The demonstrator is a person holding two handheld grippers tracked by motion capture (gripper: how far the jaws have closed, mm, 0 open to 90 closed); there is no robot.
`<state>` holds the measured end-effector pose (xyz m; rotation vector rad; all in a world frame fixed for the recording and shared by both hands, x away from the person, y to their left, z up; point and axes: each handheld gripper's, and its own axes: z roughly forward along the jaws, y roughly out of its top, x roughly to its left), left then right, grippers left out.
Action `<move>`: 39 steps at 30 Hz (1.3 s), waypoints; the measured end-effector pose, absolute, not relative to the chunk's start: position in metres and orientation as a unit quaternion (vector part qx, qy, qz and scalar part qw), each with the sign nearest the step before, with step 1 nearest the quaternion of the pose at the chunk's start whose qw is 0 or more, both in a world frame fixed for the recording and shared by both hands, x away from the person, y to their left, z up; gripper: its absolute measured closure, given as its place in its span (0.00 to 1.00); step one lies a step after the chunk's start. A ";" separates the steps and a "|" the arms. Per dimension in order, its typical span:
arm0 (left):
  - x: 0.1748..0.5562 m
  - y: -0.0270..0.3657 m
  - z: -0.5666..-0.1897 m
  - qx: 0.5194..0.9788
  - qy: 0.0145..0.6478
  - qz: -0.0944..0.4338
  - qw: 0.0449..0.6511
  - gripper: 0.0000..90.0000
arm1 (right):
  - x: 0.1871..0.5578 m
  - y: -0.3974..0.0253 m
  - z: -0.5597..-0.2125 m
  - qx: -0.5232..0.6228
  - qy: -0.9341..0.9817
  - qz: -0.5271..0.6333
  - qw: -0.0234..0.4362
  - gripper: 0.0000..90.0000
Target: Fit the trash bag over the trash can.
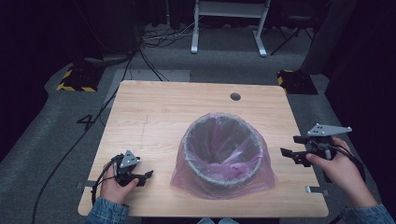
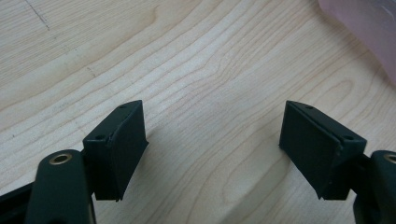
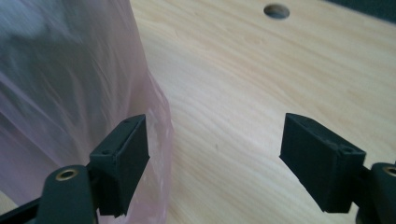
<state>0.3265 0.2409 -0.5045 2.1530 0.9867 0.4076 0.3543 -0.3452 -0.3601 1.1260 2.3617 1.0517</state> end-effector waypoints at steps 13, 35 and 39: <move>0.327 0.241 -0.504 0.836 0.384 0.158 0.360 0.25 | 0.345 -0.374 -0.410 0.429 0.819 0.338 0.175 0.27; 0.327 0.240 -0.505 0.835 0.385 0.158 0.360 0.25 | 0.325 -0.387 -0.482 0.467 0.808 0.315 0.173 0.25; 0.327 0.240 -0.505 0.835 0.385 0.158 0.360 0.25 | 0.322 -0.386 -0.490 0.471 0.803 0.320 0.178 0.24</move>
